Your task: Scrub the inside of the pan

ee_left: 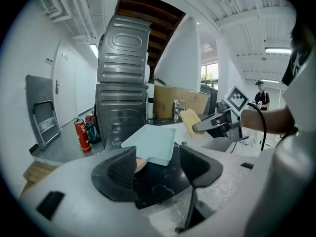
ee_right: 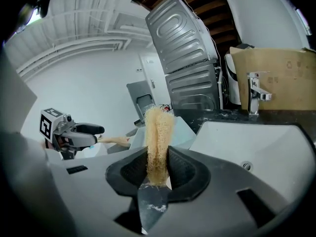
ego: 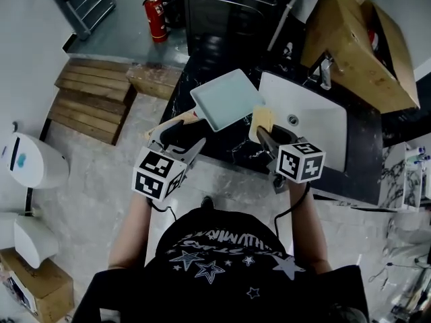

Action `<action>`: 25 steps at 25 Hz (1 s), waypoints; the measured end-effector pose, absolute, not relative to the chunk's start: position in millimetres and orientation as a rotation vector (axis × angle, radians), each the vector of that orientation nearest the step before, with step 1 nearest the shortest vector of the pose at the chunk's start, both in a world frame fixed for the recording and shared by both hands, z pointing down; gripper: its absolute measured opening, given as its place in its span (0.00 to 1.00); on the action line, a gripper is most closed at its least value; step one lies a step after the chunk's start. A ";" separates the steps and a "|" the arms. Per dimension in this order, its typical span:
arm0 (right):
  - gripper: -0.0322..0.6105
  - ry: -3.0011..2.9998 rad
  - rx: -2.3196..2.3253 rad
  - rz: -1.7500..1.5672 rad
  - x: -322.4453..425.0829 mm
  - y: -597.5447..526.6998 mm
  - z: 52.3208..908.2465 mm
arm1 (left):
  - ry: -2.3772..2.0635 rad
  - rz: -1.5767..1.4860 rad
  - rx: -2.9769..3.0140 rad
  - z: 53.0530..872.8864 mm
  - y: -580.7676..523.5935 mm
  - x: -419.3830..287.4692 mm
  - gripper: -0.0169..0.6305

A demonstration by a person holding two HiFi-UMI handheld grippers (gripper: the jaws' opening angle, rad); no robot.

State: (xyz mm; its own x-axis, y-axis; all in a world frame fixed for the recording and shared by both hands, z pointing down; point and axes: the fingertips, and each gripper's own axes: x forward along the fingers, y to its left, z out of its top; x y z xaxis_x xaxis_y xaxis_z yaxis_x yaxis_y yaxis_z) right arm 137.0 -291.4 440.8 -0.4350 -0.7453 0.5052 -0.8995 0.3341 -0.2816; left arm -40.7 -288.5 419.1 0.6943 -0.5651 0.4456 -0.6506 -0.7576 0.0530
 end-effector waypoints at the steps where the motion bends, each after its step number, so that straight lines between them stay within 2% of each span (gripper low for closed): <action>1: 0.20 -2.317 1.471 0.772 134.0 -295.8 441.1 | -0.991 0.627 2.704 419.4 -292.6 -45.9 0.43; 18: 0.20 -2.330 1.341 0.813 106.1 -362.0 446.1 | -0.879 1.270 2.615 482.4 -319.8 -91.2 0.43; 25: 0.20 -2.265 1.283 0.828 109.1 -393.8 454.4 | -0.914 1.419 2.571 486.8 -334.9 -99.4 0.43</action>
State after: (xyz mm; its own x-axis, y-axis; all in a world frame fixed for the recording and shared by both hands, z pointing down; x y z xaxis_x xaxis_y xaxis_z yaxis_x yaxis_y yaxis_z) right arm 109.1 -393.8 454.4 -0.4943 -0.6259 0.6033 -0.8674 0.4012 -0.2944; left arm -99.4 -334.9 486.8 0.3984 -0.4658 0.7902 -0.5267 -0.8214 -0.2186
